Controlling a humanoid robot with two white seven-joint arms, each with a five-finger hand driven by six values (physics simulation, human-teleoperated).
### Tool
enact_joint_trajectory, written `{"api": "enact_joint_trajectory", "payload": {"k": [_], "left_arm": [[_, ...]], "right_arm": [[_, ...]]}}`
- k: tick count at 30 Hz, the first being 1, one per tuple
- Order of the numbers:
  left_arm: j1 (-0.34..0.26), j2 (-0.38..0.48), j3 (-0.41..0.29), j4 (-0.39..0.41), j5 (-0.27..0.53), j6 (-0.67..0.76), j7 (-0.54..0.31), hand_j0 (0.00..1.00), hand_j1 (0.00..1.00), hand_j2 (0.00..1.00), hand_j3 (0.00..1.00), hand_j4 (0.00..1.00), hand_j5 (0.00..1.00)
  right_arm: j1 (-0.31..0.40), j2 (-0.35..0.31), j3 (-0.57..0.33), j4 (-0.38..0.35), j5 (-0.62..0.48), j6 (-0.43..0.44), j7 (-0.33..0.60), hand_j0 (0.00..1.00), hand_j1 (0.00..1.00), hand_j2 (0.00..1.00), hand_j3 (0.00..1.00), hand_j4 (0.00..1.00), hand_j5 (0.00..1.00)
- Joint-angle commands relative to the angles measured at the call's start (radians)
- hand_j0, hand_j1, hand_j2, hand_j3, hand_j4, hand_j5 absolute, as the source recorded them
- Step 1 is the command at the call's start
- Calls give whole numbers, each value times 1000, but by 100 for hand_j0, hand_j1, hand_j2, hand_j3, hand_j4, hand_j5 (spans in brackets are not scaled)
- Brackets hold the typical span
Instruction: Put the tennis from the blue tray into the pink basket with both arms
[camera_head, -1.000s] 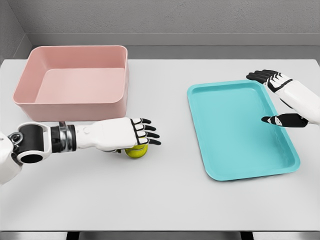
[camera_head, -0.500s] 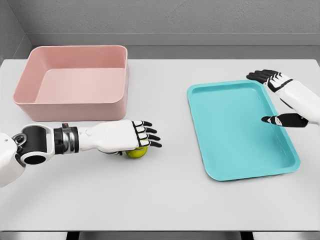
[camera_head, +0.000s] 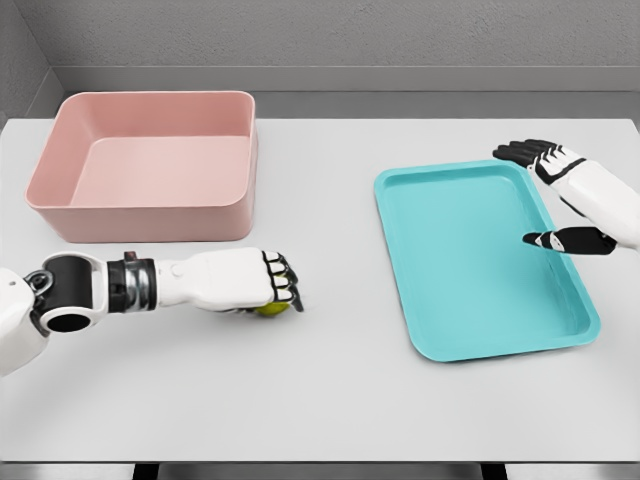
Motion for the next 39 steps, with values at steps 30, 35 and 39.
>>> {"api": "enact_joint_trajectory", "payload": {"k": [30,35,39], "left_arm": [[-83,87,1,-2,94,1,-8,53,53,53,53,53,53],[-110,98,1,-2,114,1,-8,53,53,53,53,53,53],[-126,113,1,-2,126,1,-8,53,53,53,53,53,53]], "right_arm": [[0,0,0,1,-8,3,-1,100,100,100,100,100,100],[-2,0,0,1,-8,3,-1,100,100,100,100,100,100],[-2,1,1,1,-8,3,-1,100,100,100,100,100,100]]}}
